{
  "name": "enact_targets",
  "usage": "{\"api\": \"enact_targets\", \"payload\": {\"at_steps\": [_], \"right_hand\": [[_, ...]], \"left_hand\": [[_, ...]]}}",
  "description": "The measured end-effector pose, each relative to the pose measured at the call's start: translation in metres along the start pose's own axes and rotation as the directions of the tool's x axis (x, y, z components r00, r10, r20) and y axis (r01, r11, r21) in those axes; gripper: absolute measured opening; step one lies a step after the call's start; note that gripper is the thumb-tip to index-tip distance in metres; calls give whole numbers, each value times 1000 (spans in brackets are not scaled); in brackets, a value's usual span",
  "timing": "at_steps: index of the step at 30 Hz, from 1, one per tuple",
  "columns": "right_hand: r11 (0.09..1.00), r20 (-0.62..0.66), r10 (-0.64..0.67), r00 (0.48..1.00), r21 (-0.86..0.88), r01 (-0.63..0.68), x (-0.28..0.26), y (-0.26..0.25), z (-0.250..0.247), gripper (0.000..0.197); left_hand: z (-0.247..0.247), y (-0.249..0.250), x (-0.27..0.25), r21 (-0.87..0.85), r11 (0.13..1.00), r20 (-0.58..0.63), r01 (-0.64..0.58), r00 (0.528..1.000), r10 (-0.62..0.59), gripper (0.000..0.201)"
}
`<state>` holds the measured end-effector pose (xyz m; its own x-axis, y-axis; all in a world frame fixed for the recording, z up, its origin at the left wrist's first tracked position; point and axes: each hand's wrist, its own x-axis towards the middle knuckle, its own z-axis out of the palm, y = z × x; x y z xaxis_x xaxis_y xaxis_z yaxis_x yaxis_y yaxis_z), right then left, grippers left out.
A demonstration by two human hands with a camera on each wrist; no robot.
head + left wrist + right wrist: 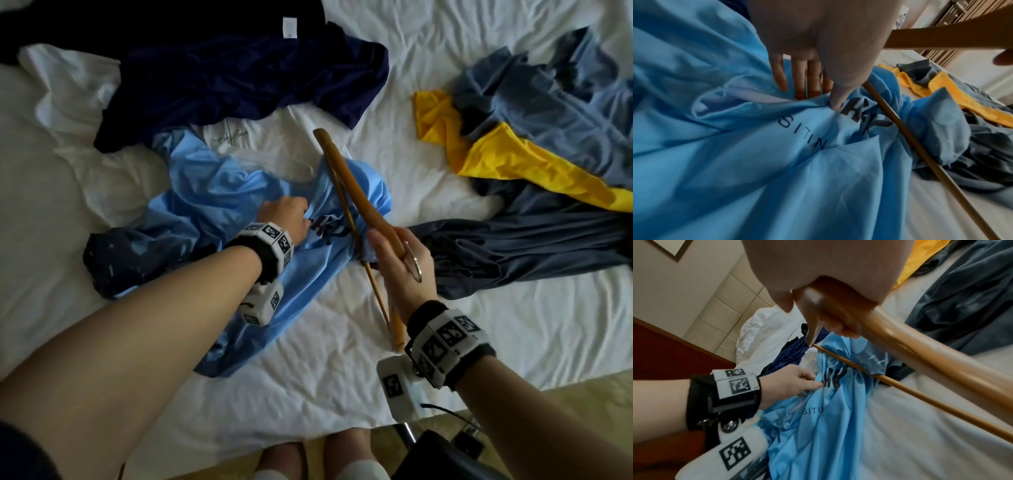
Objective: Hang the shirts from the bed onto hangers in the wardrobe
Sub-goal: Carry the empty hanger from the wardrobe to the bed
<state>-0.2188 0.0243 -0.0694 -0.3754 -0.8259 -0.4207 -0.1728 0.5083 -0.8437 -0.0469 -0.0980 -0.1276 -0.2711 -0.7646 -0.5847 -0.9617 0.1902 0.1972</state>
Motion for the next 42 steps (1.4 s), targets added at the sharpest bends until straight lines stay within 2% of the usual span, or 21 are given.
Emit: {"api": "enact_targets", "payload": {"at_steps": [2, 4, 7, 9, 12, 15, 18, 21, 25, 31, 33, 35, 36, 38, 39, 40, 42], "right_hand": [[994, 66, 20, 998, -105, -13, 1, 2, 3, 18], [983, 151, 37, 988, -182, -9, 1, 1, 8, 26], [994, 198, 12, 980, -107, 9, -4, -13, 16, 33], [994, 182, -74, 980, -69, 88, -6, -31, 19, 35], [961, 218, -232, 948, -98, 258, -5, -70, 22, 40], [893, 336, -337, 879, -180, 411, -9, -110, 21, 37], [831, 439, -377, 815, -229, 508, -27, -148, 12, 42], [812, 463, -369, 806, -261, 522, -52, -186, 1, 34], [770, 461, -409, 787, -288, 569, -90, -250, -12, 30], [650, 419, -576, 702, -285, 704, -132, -365, -38, 33], [617, 408, -614, 676, -285, 733, -144, -402, -46, 33], [612, 422, -602, 678, -301, 731, -156, -437, -54, 30], [607, 440, -596, 672, -302, 735, -162, -452, -58, 27], [563, 479, -608, 633, -302, 769, -173, -479, -68, 23], [527, 489, -621, 613, -318, 788, -179, -489, -73, 23], [483, 492, -635, 595, -348, 803, -184, -497, -78, 25], [388, 500, -672, 546, -391, 835, -193, -507, -85, 29]], "left_hand": [[3, -4, -2, 31, 999, -32, -20, 999, 21, 16], [6, -9, -7, -62, 993, -120, -103, 988, 95, 15], [-1, -9, -25, -211, 929, -284, -305, 928, 240, 28], [-10, -8, -42, -271, 876, -363, -398, 885, 290, 33], [-34, -3, -72, -376, 831, -314, -410, 900, 302, 27], [-69, -1, -106, -323, 786, -374, -527, 834, 405, 20], [-103, -6, -147, -373, 716, -514, -590, 774, 370, 21], [-138, -7, -187, -304, 707, -636, -638, 689, 348, 16], [-198, 0, -240, -309, 697, -674, -647, 666, 319, 11], [-306, 8, -303, -171, 780, -736, -602, 604, 305, 21], [-335, 11, -321, -150, 758, -787, -635, 541, 298, 17], [-360, 15, -339, -131, 714, -840, -688, 460, 289, 16], [-371, 18, -348, -153, 700, -846, -697, 458, 271, 14], [-389, 20, -362, -273, 680, -805, -681, 549, 226, 10], [-397, 20, -368, -334, 668, -769, -665, 602, 215, 16], [-404, 19, -373, -364, 663, -744, -655, 632, 216, 24], [-412, 16, -384, -346, 698, -714, -627, 658, 238, 30]]}}
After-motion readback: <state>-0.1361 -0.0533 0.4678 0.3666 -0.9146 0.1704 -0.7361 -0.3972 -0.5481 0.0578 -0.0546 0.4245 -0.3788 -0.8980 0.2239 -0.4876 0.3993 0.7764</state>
